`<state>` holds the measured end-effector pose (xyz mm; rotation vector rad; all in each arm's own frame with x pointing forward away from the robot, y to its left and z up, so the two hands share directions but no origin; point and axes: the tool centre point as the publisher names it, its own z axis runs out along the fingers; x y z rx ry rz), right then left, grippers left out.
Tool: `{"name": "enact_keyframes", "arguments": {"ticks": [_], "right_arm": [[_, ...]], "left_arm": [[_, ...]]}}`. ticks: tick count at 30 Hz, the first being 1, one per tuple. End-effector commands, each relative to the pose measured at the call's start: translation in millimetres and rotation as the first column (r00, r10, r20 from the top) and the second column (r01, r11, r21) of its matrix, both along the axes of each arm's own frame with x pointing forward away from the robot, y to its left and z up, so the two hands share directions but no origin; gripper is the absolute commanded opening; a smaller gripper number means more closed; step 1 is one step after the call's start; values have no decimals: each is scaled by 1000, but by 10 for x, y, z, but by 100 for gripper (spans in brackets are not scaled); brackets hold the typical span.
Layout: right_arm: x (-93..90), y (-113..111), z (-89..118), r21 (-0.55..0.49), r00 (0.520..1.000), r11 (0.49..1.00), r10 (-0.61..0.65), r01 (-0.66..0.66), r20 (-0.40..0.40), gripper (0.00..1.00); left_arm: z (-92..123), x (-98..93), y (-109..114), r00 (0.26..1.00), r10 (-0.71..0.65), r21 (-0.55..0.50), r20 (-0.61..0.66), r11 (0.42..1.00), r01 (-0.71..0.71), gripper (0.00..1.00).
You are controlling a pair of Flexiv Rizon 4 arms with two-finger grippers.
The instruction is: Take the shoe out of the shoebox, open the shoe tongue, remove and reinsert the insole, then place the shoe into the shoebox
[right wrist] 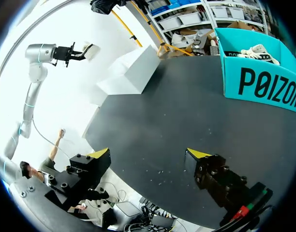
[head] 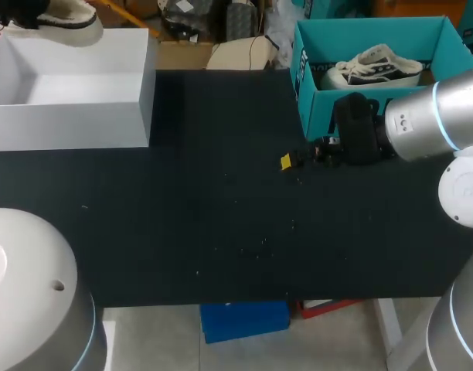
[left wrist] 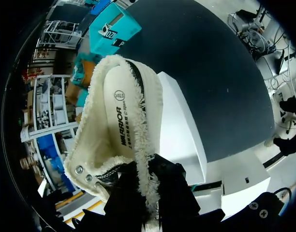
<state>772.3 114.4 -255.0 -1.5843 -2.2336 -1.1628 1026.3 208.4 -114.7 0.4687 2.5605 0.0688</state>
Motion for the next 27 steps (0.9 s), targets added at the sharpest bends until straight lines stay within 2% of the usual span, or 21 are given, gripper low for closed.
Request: {"name": "enact_keyframes", "arguments": {"ticks": [1,9,14,27], "right_arm": [[4,11,2,-2,1000,1000,0,0,-1,100],[4,11,2,-2,1000,1000,0,0,-1,100],[4,11,2,-2,1000,1000,0,0,-1,100],[4,11,2,-2,1000,1000,0,0,-1,100]], "left_arm": [[-226,159,97,1000,21,-13,-15,1000,-21,0],[-804,171,247,995,81,-31,-54,996,-83,0],[-1113,113,250,992,111,-41,-62,993,-114,0],[-1638,103,264,986,156,-44,-64,986,-159,0]]}}
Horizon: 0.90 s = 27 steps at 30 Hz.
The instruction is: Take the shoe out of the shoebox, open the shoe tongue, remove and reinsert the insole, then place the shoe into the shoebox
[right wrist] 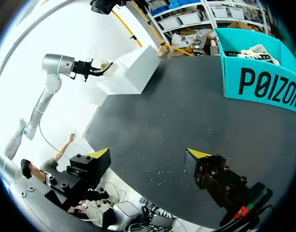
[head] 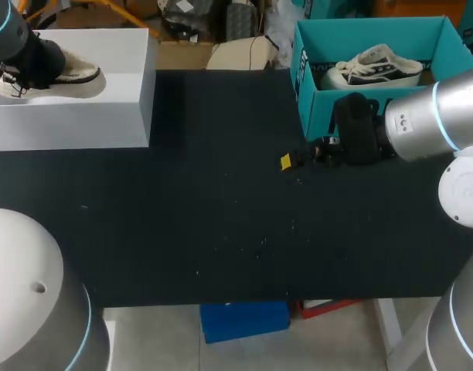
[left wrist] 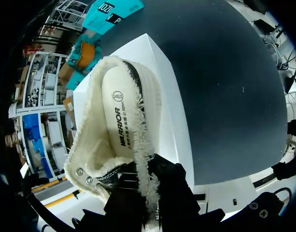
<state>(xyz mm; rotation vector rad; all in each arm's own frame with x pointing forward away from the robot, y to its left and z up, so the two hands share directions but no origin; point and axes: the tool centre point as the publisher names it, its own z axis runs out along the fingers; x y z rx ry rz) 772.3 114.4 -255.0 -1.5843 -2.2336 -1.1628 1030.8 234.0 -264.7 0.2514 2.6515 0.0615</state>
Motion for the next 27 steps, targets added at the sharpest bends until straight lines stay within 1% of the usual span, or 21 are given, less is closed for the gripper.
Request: {"name": "enact_keyframes", "arguments": {"ticks": [1,5,8,12,17,23,27], "right_arm": [[4,11,2,-2,1000,1000,0,0,-1,100],[4,11,2,-2,1000,1000,0,0,-1,100],[4,11,2,-2,1000,1000,0,0,-1,100],[4,11,2,-2,1000,1000,0,0,-1,100],[4,11,2,-2,1000,1000,0,0,-1,100],[4,11,2,-2,1000,1000,0,0,-1,100],[4,11,2,-2,1000,1000,0,0,-1,100]], "left_arm": [[-168,66,10,1000,-3,-9,2,1000,3,0],[-242,105,7,1000,-5,-25,-26,1000,4,0],[-257,110,-3,999,-2,-32,-40,999,1,0],[-294,13,-93,998,1,-37,-60,999,-3,0],[-299,-4,-117,997,9,-32,-74,999,-12,0],[-316,-7,-116,997,17,-28,-81,999,-19,0],[-344,28,-81,996,20,-26,-85,999,-22,0]]}}
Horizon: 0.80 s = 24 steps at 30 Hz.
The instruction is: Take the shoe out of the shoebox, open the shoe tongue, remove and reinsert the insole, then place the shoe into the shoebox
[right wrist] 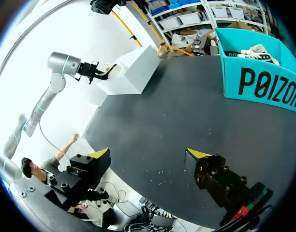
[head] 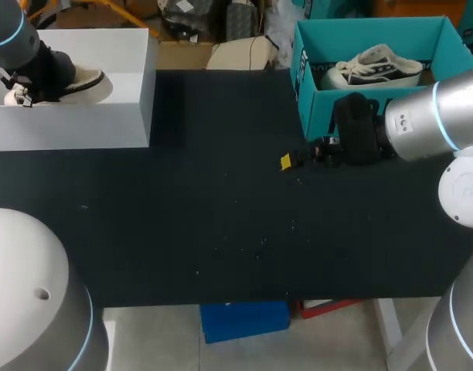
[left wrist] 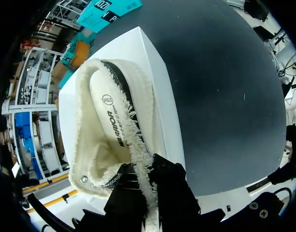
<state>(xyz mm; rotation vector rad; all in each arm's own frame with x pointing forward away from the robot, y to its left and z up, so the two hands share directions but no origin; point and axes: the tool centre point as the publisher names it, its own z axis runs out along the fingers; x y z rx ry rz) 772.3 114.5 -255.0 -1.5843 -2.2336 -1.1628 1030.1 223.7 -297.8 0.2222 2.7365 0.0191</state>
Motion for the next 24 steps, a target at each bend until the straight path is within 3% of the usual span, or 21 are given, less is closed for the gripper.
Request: {"name": "enact_keyframes", "arguments": {"ticks": [1,13,24], "right_arm": [[4,11,2,-2,1000,1000,0,0,-1,100],[4,11,2,-2,1000,1000,0,0,-1,100],[4,11,2,-2,1000,1000,0,0,-1,100]], "left_arm": [[-17,51,38,1000,1,4,-1,1000,-1,0],[63,309,296,1000,-14,22,5,1000,14,0],[-121,460,372,999,-26,20,-25,999,26,0]]}}
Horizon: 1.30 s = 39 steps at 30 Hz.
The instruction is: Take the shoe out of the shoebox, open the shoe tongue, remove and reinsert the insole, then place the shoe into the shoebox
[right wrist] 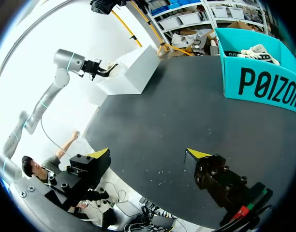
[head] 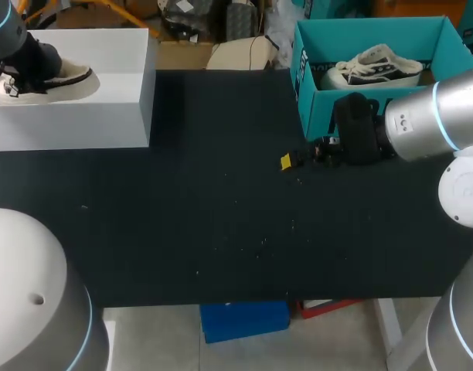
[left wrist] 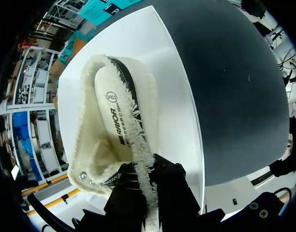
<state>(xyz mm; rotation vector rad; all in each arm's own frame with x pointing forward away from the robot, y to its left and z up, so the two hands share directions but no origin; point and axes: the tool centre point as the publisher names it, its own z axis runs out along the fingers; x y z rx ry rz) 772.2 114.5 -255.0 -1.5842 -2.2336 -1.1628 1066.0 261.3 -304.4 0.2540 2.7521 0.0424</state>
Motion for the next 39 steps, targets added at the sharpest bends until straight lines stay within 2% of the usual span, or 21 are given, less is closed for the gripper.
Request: {"name": "enact_keyframes", "arguments": {"ticks": [1,12,13,14,15,16,17,25,29,31,35,39], "right_arm": [[4,10,2,-2,1000,1000,0,0,-1,100],[4,10,2,-2,1000,1000,0,0,-1,100],[4,10,2,-2,1000,1000,0,0,-1,100],[4,10,2,-2,1000,1000,0,0,-1,100],[4,10,2,-2,1000,1000,0,0,-1,100],[4,10,2,-2,1000,1000,0,0,-1,100],[4,10,2,-2,1000,1000,0,0,-1,100],[4,10,2,-2,1000,1000,0,0,-1,100],[4,10,2,-2,1000,1000,0,0,-1,100],[4,10,2,-2,1000,1000,0,0,-1,100],[4,10,2,-2,1000,1000,0,0,-1,100],[4,10,2,-2,1000,1000,0,0,-1,100]], "left_arm": [[-59,103,-8,1000,-9,-3,-8,1000,9,0],[-54,100,-129,1000,-8,-6,-3,1000,8,0],[-54,99,-134,1000,-8,-7,-6,1000,8,3],[-54,98,-139,1000,-8,-8,-6,1000,8,29],[-56,98,-145,1000,-8,-8,-7,1000,8,45],[-57,99,-150,1000,-8,-10,-7,1000,8,76],[-61,101,-160,1000,-8,-11,-7,1000,8,100],[-6,147,-272,999,-32,-29,43,999,33,100],[197,144,-376,996,-61,-44,59,997,64,100],[300,108,-434,997,-83,-77,10,994,83,100],[555,-13,-525,995,-93,-101,-22,991,91,100],[839,-226,-682,993,-109,-107,-44,989,104,100]]}}
